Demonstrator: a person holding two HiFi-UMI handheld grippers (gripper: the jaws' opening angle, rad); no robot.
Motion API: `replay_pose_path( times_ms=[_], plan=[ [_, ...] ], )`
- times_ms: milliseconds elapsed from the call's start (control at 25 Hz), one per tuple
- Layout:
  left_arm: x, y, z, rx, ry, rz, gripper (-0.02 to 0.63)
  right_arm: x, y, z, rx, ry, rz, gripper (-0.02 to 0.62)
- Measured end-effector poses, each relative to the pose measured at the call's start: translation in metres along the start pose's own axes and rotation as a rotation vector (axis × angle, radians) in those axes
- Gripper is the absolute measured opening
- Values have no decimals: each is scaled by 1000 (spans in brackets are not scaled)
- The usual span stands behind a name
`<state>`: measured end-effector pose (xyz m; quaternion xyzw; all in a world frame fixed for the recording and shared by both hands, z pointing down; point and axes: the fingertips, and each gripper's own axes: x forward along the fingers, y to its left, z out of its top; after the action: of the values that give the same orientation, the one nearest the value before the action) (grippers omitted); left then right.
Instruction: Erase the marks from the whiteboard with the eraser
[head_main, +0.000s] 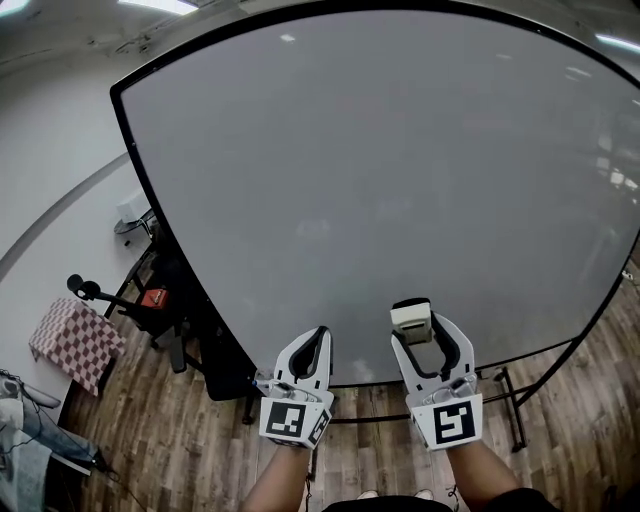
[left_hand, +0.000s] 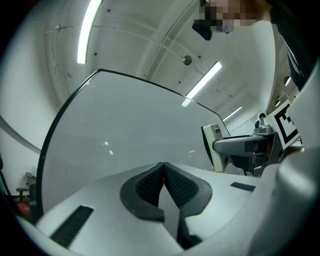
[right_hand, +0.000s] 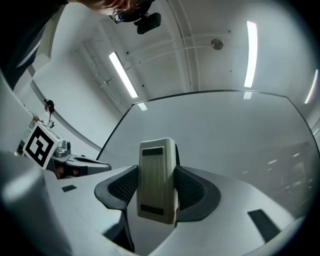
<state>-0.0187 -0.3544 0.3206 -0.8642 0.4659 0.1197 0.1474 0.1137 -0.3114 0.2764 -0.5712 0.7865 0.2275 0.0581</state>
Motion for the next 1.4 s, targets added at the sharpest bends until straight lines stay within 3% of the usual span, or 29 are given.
replay_pose_path(
  times_ms=[400,560,720,1400],
  plan=[
    [22,-51,-29,-60,65,-110,20,-39,-50,-38,-26,141,-104,255],
    [28,-72,-37,-79,82,-144,20,-44,-51,-40,-42,141,-98,255],
    [29,-80,-38,-90,78,-141,20,-48,-51,-41,-77,145,-96,253],
    [27,-83,-37,-81,64,-118,20,-40,-46,-45,-33,105,-78,252]
  ],
)
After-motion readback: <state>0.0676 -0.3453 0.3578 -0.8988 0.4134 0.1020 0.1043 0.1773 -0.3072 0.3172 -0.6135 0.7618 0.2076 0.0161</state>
